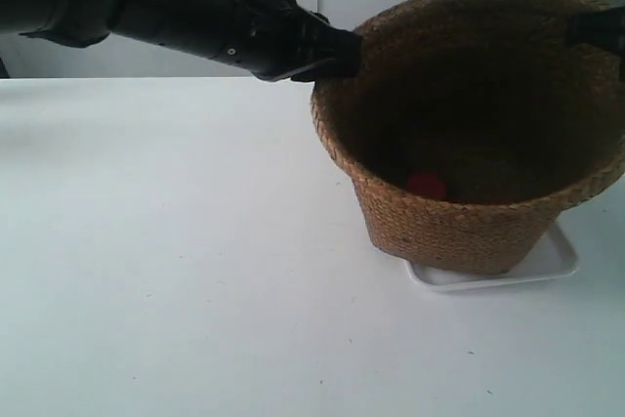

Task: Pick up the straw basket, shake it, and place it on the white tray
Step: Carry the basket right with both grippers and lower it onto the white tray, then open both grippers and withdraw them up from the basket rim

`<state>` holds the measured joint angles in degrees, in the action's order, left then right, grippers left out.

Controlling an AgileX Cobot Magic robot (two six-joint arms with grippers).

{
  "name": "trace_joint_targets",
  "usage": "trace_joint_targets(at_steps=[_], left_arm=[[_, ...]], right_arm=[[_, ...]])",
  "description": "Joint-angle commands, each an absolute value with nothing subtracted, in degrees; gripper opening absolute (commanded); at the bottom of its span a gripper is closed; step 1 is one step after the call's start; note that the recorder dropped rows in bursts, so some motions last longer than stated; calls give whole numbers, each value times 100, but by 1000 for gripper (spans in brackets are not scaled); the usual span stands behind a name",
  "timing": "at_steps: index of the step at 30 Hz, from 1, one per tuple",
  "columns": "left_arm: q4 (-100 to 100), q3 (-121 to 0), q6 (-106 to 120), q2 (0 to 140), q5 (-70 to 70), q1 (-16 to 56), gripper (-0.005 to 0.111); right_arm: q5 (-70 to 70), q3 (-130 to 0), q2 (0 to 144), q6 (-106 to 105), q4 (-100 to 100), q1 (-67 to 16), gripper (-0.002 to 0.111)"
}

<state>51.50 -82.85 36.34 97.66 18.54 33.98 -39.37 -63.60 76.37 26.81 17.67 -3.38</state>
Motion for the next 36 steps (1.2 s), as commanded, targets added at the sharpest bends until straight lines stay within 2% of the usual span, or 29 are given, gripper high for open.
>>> trace_joint_targets(at_steps=[1,14,18,29,31,34,35,36], left_arm=[[4787,-8639,3387,9972,1808,3261,0],[4514,-9682,2746,10267,2787,3273,0],[3577,-9742,1917,10487,2919,3273,0],[3638,-9742,2018,10956,2790,3273,0],[3778,-9750,2154,10956,2790,3273,2],[4086,-9823,2360,10956,2862,3273,16],[4236,-9864,2431,10956,2862,3273,32],[4267,-9877,2431,10956,2862,3273,39]], right_arm=[[-4132,-6438,7962,2705,2423,5,0],[-4724,-7316,8022,2552,2500,59,0],[-4735,-7316,8160,2451,2431,70,0],[-4579,-7316,8493,2423,2388,294,1],[-4491,-7316,8493,2423,2261,294,6],[-4394,-7316,8493,2163,1984,294,19],[-4290,-7316,8493,1997,1840,294,34],[-4263,-7316,8493,1953,1798,294,41]])
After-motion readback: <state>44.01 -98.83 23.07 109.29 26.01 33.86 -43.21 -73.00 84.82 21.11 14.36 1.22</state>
